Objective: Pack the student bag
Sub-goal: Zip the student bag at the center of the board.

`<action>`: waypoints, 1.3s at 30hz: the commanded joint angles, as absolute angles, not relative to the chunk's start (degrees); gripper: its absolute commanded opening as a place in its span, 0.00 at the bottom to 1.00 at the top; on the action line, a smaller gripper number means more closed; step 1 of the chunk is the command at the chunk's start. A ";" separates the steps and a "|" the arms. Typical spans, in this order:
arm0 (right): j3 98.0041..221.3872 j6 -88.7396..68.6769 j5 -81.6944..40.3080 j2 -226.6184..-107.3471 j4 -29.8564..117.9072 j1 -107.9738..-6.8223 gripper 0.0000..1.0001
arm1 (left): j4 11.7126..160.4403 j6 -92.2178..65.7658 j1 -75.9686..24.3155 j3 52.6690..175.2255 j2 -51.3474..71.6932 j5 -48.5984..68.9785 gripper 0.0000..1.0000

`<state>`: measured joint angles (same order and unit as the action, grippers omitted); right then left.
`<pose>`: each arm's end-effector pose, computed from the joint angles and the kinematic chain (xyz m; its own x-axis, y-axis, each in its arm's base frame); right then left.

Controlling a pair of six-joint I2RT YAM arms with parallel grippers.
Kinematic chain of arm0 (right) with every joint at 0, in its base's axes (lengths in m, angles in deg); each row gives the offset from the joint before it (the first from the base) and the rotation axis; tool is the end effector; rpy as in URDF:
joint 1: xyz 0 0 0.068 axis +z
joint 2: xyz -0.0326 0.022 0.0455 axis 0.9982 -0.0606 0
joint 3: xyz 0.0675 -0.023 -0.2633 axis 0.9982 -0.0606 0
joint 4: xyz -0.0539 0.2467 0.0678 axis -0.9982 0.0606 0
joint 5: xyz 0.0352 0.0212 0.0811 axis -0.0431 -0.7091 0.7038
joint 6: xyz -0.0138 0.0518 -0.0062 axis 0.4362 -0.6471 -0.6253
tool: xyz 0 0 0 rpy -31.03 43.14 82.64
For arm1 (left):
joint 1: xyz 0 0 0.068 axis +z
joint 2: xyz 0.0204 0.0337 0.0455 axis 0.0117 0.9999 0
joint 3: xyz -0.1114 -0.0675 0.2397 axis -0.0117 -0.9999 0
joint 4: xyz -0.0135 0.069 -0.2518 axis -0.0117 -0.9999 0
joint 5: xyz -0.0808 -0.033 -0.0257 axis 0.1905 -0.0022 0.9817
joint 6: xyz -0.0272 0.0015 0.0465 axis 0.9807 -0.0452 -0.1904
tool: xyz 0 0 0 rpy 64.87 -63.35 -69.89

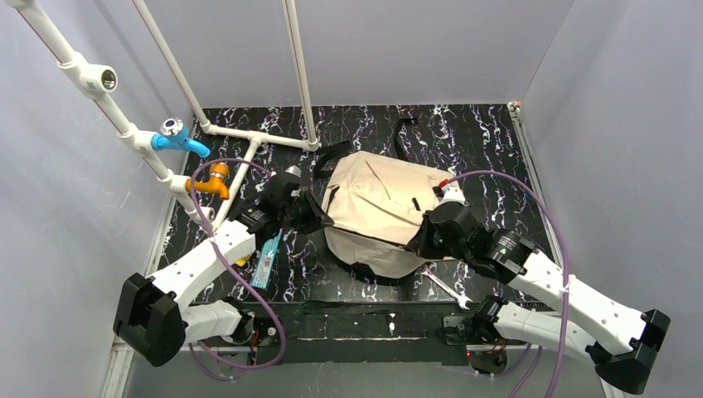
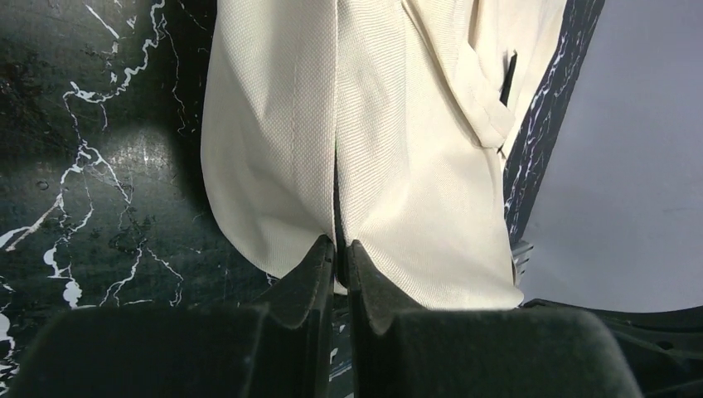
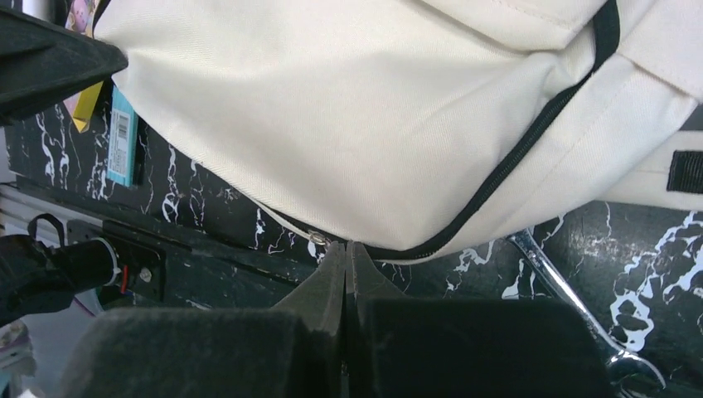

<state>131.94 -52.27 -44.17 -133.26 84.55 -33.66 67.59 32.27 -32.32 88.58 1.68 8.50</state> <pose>0.1091 0.1280 0.2994 -0.7423 0.2234 -0.6317 -0.1240 0.8808 0.4571 0.2118 -0.1423 0.2634 -0.7900 -0.4814 -0.3798 -0.0828 0.6975 -0.7118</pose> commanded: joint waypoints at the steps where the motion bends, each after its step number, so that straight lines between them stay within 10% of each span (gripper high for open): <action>1: 132.47 -44.42 -44.35 -134.02 80.25 -33.81 0.01 | 60.80 25.73 -30.35 92.53 1.14 11.54 0.16; 5: 133.37 -41.78 -42.03 -135.81 75.42 -33.79 0.01 | 59.49 25.99 -30.48 91.49 -1.47 21.34 0.51; 11: 132.88 -40.46 -38.66 -137.46 71.50 -33.79 0.01 | 57.26 22.00 -38.19 92.48 -8.67 19.68 0.64; 21: 133.23 -42.37 -39.76 -136.07 74.34 -33.80 0.01 | 65.75 -2.27 -65.00 97.69 -5.41 -11.01 0.68; 31: 133.89 -44.36 -40.87 -133.92 76.52 -33.82 0.01 | 81.23 -28.30 -65.30 98.55 7.81 -6.37 0.83; 39: 134.18 -45.08 -41.93 -134.02 78.31 -33.79 0.01 | 85.67 -25.25 -63.86 94.62 12.90 -2.34 0.66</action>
